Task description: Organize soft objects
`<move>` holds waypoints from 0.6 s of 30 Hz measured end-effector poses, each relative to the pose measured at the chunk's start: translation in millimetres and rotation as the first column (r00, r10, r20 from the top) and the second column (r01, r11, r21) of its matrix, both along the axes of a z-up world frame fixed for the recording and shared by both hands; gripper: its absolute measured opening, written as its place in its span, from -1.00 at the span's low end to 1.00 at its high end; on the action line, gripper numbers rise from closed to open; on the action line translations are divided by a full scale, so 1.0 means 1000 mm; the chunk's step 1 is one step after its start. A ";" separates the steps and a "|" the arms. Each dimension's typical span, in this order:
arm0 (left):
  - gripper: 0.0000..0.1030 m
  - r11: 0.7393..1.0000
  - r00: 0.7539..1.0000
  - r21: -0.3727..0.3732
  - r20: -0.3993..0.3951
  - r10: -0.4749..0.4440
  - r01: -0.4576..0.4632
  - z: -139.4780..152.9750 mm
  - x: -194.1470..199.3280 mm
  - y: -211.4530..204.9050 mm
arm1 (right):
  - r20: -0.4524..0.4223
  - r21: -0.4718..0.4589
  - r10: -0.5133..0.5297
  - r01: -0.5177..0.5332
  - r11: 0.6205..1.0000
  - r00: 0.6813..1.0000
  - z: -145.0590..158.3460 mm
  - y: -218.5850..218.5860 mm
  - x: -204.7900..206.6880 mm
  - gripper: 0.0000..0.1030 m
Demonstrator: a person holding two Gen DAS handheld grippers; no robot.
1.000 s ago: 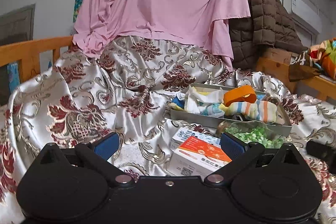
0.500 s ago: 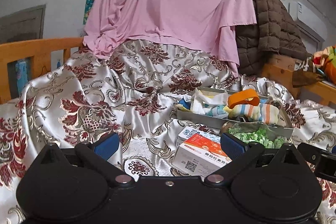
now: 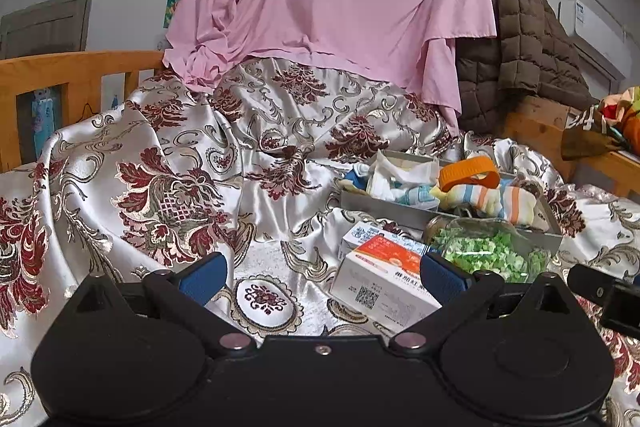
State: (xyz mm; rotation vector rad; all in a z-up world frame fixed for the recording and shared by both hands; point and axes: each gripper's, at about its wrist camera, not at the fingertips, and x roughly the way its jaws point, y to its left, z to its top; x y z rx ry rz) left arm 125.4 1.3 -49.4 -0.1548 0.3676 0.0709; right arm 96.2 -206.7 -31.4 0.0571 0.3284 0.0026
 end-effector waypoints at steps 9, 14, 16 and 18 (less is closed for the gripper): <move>0.98 1.000 1.000 0.002 -0.010 0.001 -0.001 -0.002 0.000 0.000 | -0.013 0.004 0.001 -0.001 1.000 1.000 -0.002 -0.001 0.001 1.00; 0.98 1.000 1.000 -0.001 -0.010 0.001 -0.001 -0.002 0.001 0.000 | -0.016 0.005 0.002 -0.002 1.000 1.000 -0.003 -0.001 0.000 1.00; 0.98 1.000 1.000 0.000 -0.009 -0.001 0.001 -0.003 0.001 0.000 | -0.016 0.005 0.002 -0.002 1.000 1.000 -0.003 -0.001 0.000 1.00; 0.98 1.000 1.000 0.003 -0.011 -0.004 0.004 -0.003 0.001 -0.001 | -0.017 0.006 0.002 -0.002 1.000 1.000 -0.003 -0.001 0.000 1.00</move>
